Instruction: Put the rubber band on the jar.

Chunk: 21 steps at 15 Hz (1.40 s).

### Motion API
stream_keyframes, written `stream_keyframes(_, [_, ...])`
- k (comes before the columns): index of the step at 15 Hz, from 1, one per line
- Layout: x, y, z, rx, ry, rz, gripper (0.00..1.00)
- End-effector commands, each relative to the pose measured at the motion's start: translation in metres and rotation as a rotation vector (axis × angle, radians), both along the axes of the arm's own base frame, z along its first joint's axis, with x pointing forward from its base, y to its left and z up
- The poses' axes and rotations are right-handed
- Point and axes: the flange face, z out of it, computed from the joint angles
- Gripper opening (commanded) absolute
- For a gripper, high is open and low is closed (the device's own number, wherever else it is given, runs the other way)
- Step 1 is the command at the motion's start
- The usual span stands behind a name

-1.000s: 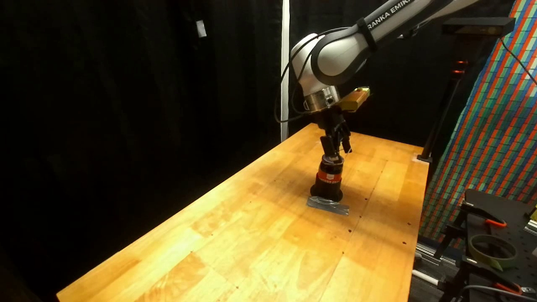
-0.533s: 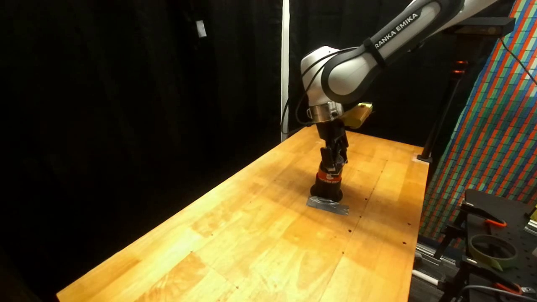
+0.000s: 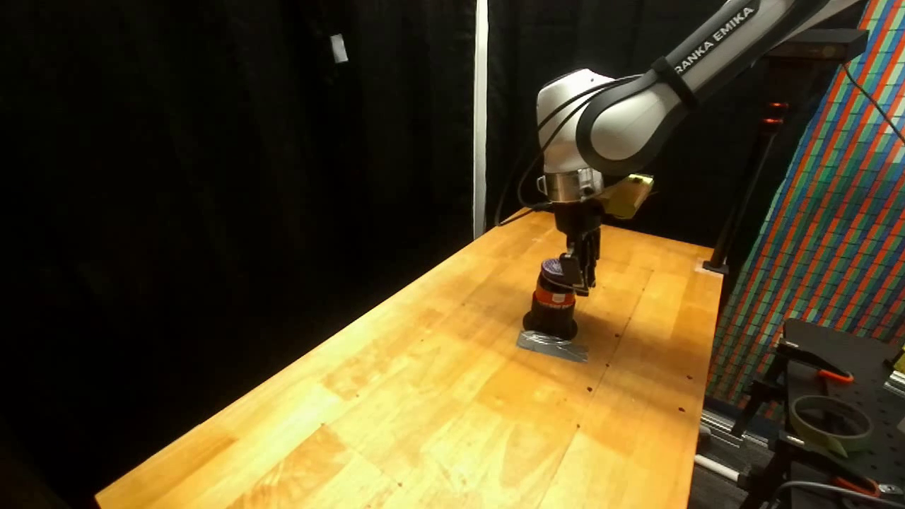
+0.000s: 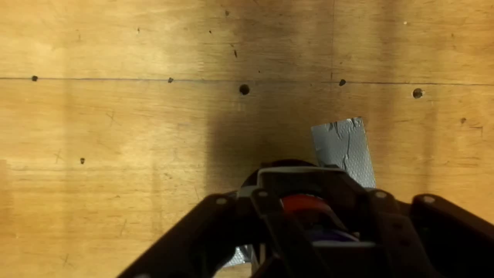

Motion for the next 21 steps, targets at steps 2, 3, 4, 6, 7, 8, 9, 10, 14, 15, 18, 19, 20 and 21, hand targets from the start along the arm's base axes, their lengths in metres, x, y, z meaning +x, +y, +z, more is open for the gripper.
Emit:
stream_keyframes(2, [-0.035,-0.023,0.02,-0.003,-0.022,-0.035,0.02])
stream_keyframes(3, [-0.04,-0.026,0.023,0.009,-0.053,-0.05,0.01])
stream_keyframes(4, [-0.044,-0.029,0.026,0.024,-0.086,-0.067,0.0])
stream_keyframes(6, [-0.055,-0.032,0.03,0.073,-0.196,-0.116,0.0])
stream_keyframes(7, [-0.06,-0.032,0.03,0.091,-0.249,-0.133,0.01])
stream_keyframes(8, [-0.068,-0.032,0.03,0.111,-0.301,-0.154,0.01])
stream_keyframes(9, [-0.076,-0.033,0.029,0.122,-0.358,-0.164,0.01])
stream_keyframes(10, [-0.084,-0.034,0.029,0.13,-0.413,-0.168,0.0])
stream_keyframes(14, [-0.121,-0.04,0.024,0.122,-0.593,-0.154,0.0])
stream_keyframes(15, [-0.129,-0.042,0.024,0.123,-0.637,-0.153,0.0])
stream_keyframes(18, [-0.147,-0.026,0.027,0.142,-0.745,-0.164,0.0])
stream_keyframes(19, [-0.15,-0.01,0.032,0.162,-0.77,-0.174,0.0])
stream_keyframes(20, [-0.151,0.011,0.037,0.191,-0.796,-0.186,0.0])
stream_keyframes(21, [-0.154,0.025,0.04,0.217,-0.822,-0.182,0.0])
